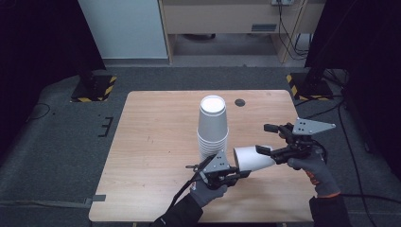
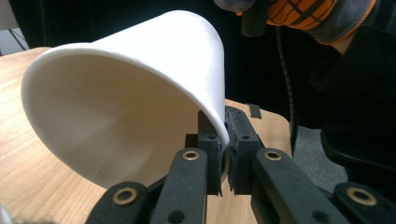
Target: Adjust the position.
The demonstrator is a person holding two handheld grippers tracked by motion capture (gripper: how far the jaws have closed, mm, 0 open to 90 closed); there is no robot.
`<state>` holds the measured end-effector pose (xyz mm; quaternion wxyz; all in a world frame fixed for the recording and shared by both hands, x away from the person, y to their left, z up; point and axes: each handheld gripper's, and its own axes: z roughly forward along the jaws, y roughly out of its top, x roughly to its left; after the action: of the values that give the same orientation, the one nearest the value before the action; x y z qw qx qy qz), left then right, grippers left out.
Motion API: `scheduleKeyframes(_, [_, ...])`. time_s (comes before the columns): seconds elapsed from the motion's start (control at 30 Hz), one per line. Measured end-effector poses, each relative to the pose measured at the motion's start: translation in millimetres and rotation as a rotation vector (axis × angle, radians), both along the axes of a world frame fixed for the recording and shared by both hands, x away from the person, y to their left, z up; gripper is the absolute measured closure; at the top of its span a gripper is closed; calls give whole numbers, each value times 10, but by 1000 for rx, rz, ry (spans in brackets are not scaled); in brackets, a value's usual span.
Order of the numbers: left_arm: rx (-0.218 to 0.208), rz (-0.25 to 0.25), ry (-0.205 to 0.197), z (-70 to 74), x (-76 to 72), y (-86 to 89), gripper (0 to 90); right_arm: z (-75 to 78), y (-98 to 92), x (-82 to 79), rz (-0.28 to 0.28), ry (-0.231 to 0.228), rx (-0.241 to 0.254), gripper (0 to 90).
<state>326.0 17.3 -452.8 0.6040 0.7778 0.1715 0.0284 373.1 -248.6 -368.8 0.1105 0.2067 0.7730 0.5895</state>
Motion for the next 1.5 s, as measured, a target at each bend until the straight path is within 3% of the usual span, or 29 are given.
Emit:
scheduleKeyframes(0.7, [-4,-33,9,18,-1,-44,853,-74,-62,27,103,20,-157,147])
scheduleKeyframes(1.2, [-3,-41,18,21,13,-47,853,-163,-48,9,172,45,-228,152])
scheduleKeyframes(1.5, [-8,-38,20,37,15,-15,853,-208,-35,7,188,53,-237,151])
